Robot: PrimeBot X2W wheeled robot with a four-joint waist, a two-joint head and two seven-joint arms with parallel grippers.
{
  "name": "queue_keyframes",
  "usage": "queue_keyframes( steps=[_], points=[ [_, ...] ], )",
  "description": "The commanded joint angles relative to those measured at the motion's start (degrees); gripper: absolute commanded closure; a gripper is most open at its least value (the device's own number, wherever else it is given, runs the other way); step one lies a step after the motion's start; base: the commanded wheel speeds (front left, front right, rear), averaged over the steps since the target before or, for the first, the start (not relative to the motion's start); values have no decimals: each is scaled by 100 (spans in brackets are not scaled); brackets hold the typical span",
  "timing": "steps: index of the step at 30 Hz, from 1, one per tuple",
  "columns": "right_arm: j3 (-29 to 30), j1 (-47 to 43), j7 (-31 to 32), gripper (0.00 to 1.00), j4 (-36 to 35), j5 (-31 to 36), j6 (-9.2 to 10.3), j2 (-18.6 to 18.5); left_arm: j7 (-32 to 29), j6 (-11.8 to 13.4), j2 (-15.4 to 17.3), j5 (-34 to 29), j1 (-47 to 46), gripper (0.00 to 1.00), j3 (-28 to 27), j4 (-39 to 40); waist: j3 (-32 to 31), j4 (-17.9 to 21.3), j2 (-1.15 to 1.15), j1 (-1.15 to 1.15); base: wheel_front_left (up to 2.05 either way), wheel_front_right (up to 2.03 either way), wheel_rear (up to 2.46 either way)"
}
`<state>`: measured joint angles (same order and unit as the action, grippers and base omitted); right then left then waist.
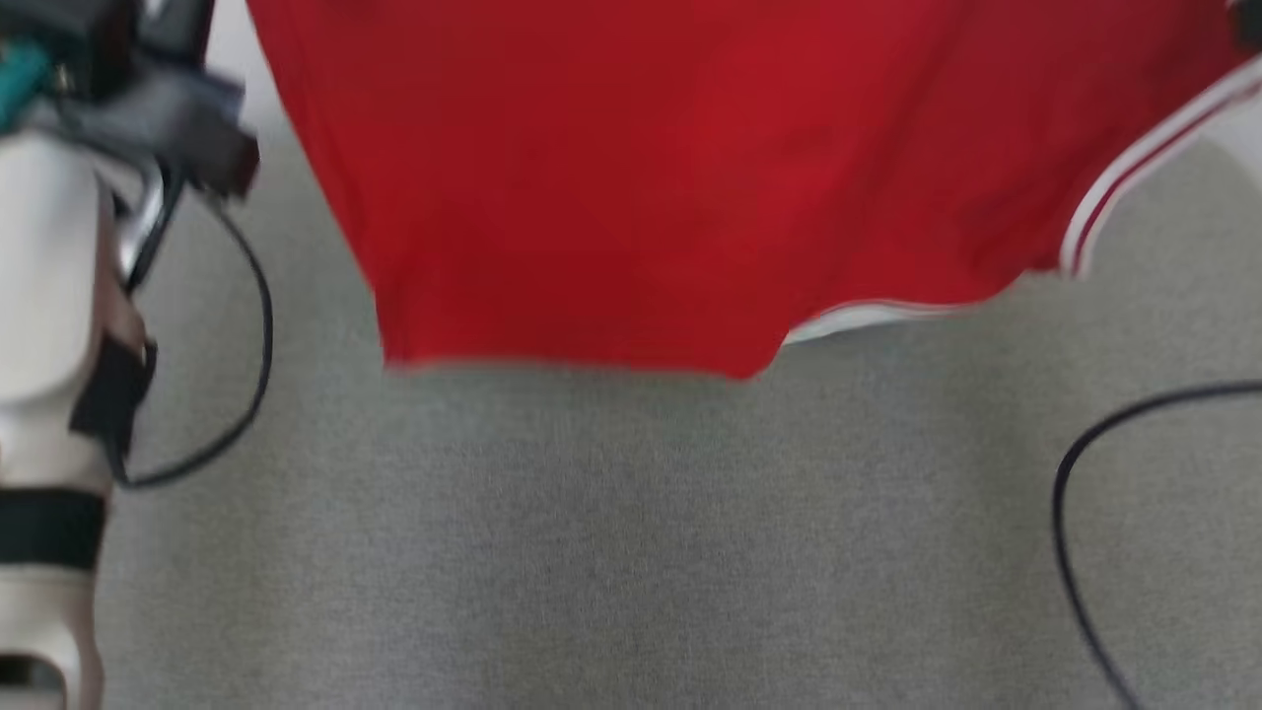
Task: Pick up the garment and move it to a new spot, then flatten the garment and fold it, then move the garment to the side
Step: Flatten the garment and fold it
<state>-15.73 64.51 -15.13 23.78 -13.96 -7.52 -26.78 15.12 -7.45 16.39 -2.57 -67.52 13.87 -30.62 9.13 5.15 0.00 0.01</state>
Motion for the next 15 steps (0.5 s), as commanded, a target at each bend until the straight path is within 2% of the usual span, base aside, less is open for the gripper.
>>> queue_keyframes(
  steps=[1,5,8,13,15],
  points=[
    [-12,318,0,100,117,85,6,-109,5,37,-14,-96,-205,100,77,-120,803,50,0,-1,0,0,0],
    [-95,1276,0,100,653,374,6,-293,5,211,-148,-268,-960,100,234,-419,1302,-53,0,-1,0,0,0],
    [144,2086,-1,100,1003,571,7,-377,5,415,-274,-341,-1465,100,323,-501,1591,-158,0,-1,0,0,0],
    [400,3065,0,100,1144,984,7,-265,2,781,-311,-447,-2177,100,407,-495,1968,-258,0,-1,0,0,0],
    [468,3125,1,100,1148,1037,6,-171,2,804,-289,-394,-2309,100,445,-469,2058,-233,0,-1,0,0,0]
  ],
)
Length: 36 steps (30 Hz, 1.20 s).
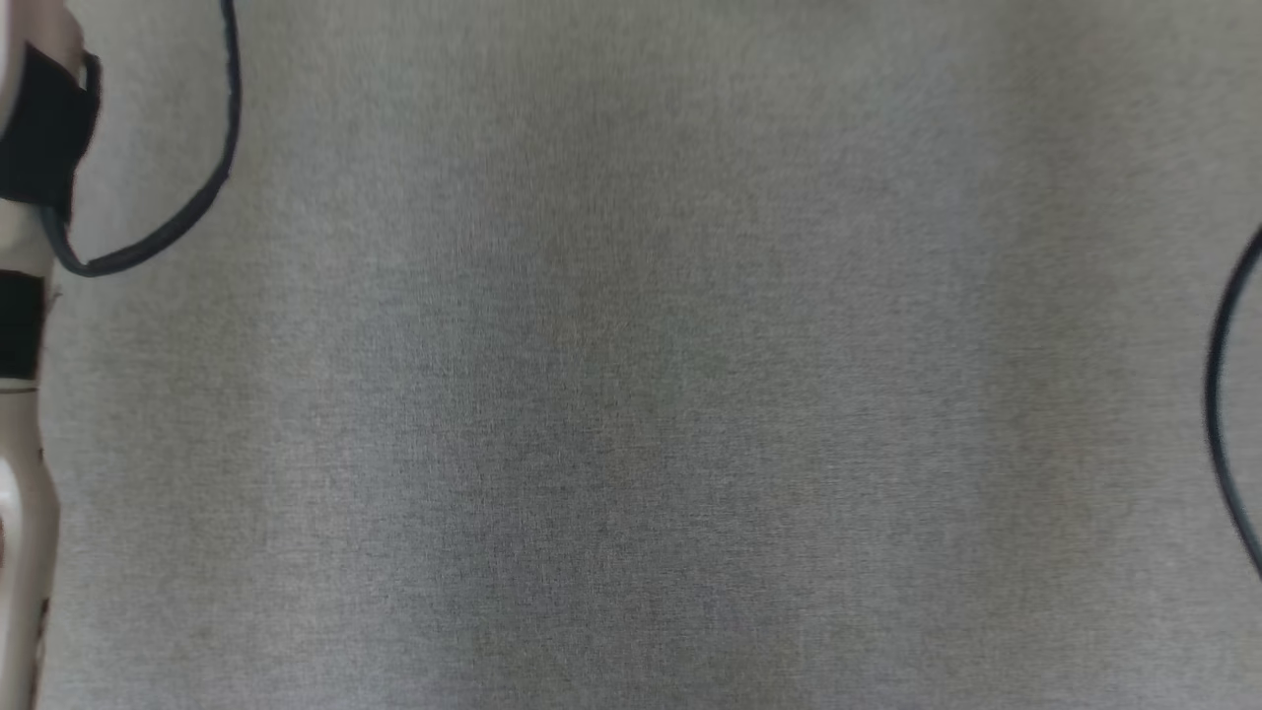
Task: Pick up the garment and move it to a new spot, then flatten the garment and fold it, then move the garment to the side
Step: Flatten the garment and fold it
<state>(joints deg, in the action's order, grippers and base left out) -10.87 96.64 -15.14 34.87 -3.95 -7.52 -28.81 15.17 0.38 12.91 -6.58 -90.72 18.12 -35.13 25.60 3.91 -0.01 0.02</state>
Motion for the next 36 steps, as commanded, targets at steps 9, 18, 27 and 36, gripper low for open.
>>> queue_keyframes(
  steps=[9,18,27,36],
  points=[
    [-211,-934,1,100,-225,-660,7,-118,-3,65,236,389,645,100,102,197,847,19,1,-2,0,0,0],
    [-12,-2972,0,100,-1195,-1641,7,-347,-3,203,144,937,2167,100,-104,699,699,141,1,-2,0,0,0],
    [581,-5727,-1,100,-1648,-2026,9,80,-3,175,-203,1323,4493,100,-600,1097,-116,218,1,-2,0,0,0],
    [794,-7733,-2,100,-1509,-2008,22,569,-2,-30,-742,1482,6398,100,-1600,1044,-1046,295,1,-2,0,0,0]
  ],
)
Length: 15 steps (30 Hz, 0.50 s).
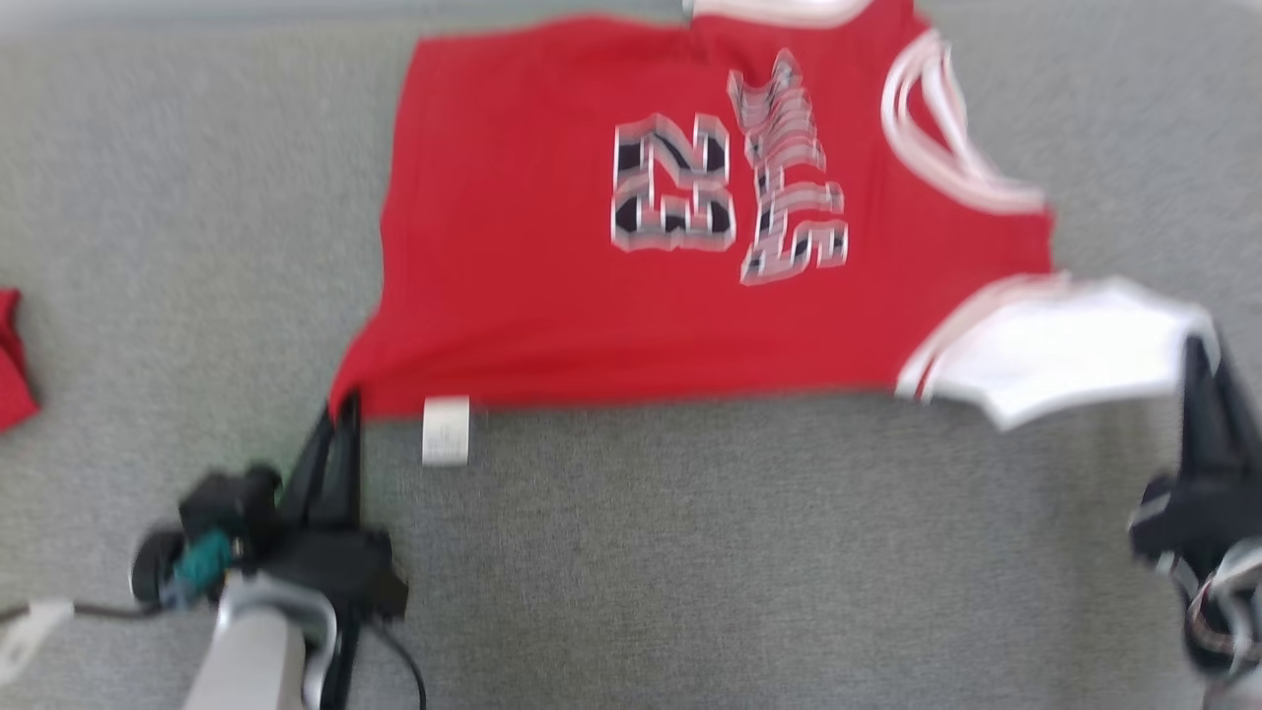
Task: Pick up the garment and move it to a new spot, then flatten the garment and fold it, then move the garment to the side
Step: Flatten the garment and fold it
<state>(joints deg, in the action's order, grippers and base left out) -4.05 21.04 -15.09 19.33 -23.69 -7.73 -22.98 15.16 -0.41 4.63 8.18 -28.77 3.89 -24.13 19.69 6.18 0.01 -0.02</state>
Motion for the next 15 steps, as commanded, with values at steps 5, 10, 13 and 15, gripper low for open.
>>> queue_keyframes(
  steps=[5,10,13,15],
  points=[
    [144,-796,-8,100,176,16,48,144,3,-42,-47,-92,879,100,-400,-124,-911,132,-1,2,0,0,0],
    [56,-1305,-9,100,302,94,49,264,3,-96,-106,-75,1510,100,-594,-222,-1339,193,-1,2,0,0,0],
    [26,-1590,-9,100,383,153,49,340,4,-114,-109,-18,1882,100,-636,-264,-1576,208,-1,2,0,0,0],
    [4,-1747,-9,100,412,197,49,366,4,-75,-110,143,2101,100,-604,-269,-1687,211,-1,2,0,0,0]
  ],
)
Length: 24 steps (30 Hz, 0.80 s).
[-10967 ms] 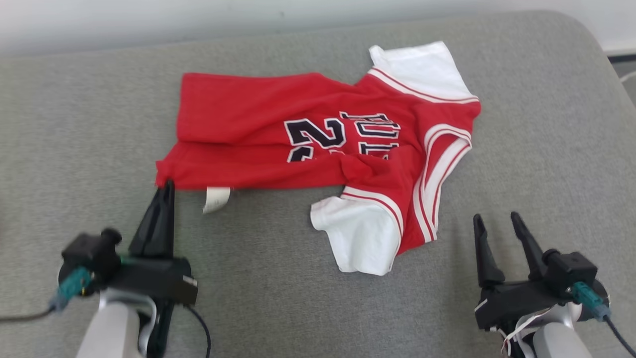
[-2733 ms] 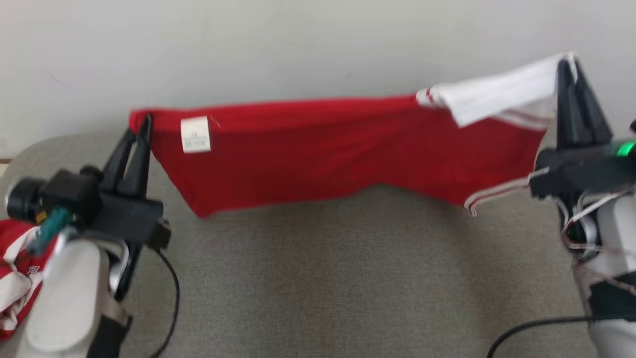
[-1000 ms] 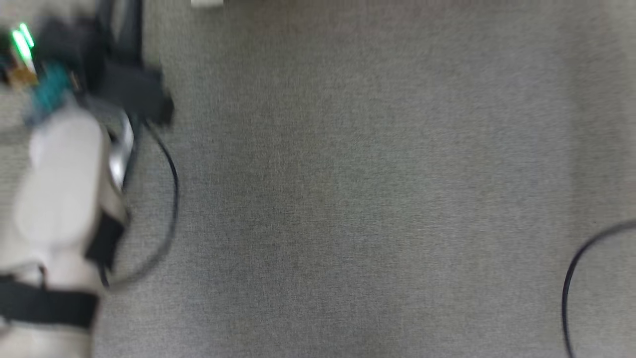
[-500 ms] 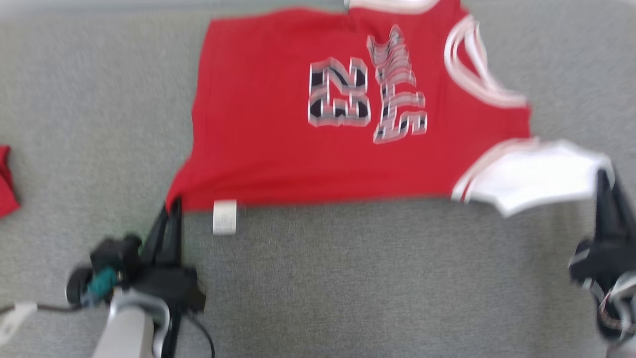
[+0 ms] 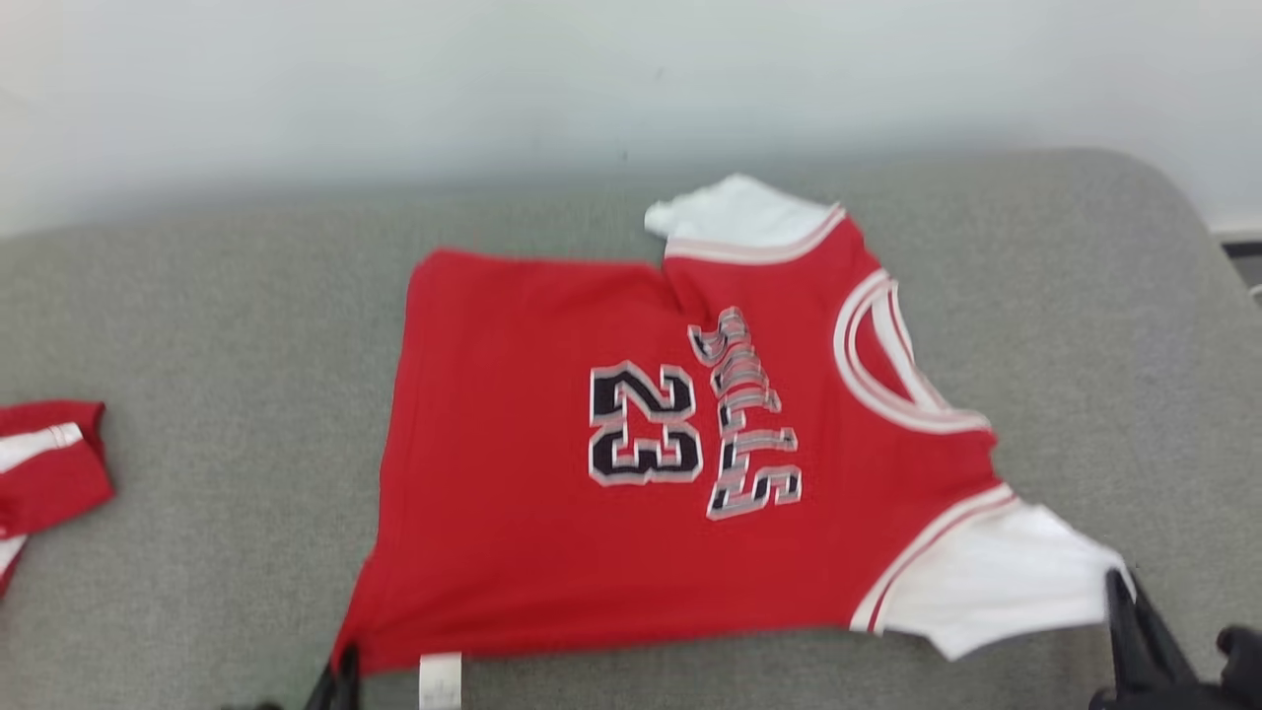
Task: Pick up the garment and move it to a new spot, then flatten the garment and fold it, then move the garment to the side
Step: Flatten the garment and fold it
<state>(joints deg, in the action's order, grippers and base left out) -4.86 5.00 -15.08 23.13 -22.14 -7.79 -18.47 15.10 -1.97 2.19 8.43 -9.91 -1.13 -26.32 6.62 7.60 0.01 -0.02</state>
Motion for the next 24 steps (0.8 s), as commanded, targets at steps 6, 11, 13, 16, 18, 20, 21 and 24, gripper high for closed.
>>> queue_keyframes(
  steps=[6,11,13,16,18,20,21,24],
  points=[
    [212,-443,-11,100,110,126,56,-16,9,279,140,373,615,100,-74,42,-527,31,-1,2,0,0,0],
    [371,-624,-11,100,101,238,59,48,9,354,145,474,843,100,-45,135,-621,-21,-1,2,0,0,0],
    [368,-678,-11,100,85,267,59,61,9,350,144,494,921,100,-23,153,-656,-39,-1,2,0,0,0],
    [332,-754,-11,100,73,300,59,73,9,354,141,521,1017,100,41,177,-707,-56,-1,2,0,0,0],
    [320,-817,-11,100,27,321,58,72,9,333,137,514,1071,100,114,177,-742,-71,-1,2,0,0,0],
    [304,-896,-10,100,-20,347,57,66,9,335,137,540,1131,100,140,178,-777,-85,-1,2,0,0,0],
    [272,-945,-10,100,-59,350,57,64,9,335,137,538,1167,100,155,180,-789,-91,-1,2,0,0,0],
    [176,-1086,-10,100,-126,356,56,40,9,307,124,521,1224,100,255,178,-823,-111,-1,2,0,0,0]
  ],
)
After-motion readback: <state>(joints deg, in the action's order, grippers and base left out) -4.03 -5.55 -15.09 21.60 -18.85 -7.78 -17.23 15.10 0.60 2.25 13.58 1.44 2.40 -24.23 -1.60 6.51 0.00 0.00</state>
